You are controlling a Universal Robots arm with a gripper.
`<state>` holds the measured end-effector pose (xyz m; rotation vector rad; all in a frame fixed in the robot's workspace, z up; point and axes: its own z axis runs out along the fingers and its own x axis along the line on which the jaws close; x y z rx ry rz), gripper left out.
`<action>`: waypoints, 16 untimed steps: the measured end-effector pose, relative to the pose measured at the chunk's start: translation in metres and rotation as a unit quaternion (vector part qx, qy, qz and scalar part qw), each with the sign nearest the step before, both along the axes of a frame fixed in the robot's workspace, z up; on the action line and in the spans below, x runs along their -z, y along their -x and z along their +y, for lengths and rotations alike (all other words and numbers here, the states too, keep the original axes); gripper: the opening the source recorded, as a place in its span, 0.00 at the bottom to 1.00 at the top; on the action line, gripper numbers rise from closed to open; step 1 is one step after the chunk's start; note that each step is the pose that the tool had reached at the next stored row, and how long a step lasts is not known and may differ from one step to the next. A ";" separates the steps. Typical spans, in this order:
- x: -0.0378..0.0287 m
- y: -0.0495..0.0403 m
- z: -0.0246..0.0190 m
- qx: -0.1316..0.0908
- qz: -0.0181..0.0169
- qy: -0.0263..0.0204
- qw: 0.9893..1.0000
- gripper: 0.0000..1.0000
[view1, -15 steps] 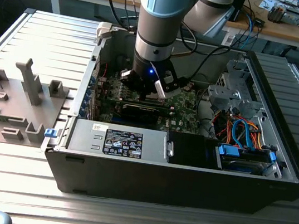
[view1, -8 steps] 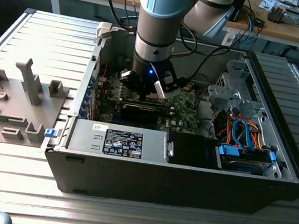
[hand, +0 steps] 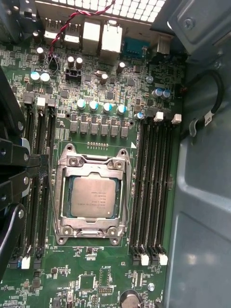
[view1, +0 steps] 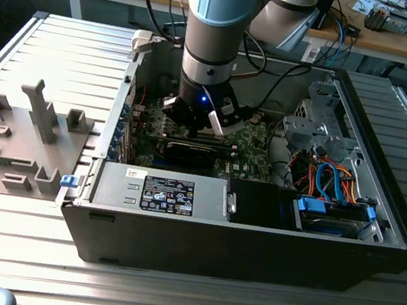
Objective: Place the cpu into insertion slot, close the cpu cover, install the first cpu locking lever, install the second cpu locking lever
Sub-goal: 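Install the second cpu locking lever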
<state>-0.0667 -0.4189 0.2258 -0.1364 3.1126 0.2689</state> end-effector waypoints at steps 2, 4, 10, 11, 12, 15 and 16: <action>0.0009 0.0005 0.0000 0.000 0.000 0.000 1.000 0.11; 0.0024 0.0012 0.0000 0.000 0.000 0.000 1.000 0.11; 0.0054 0.0032 0.0000 0.000 0.000 0.000 1.000 0.11; 0.0056 0.0034 0.0000 0.000 0.000 0.000 1.000 0.11; 0.0057 0.0035 0.0000 0.000 0.000 0.000 1.000 0.11; 0.0059 0.0039 0.0000 0.000 0.000 0.000 1.000 0.11; 0.0059 0.0039 0.0000 0.000 0.000 0.000 1.000 0.11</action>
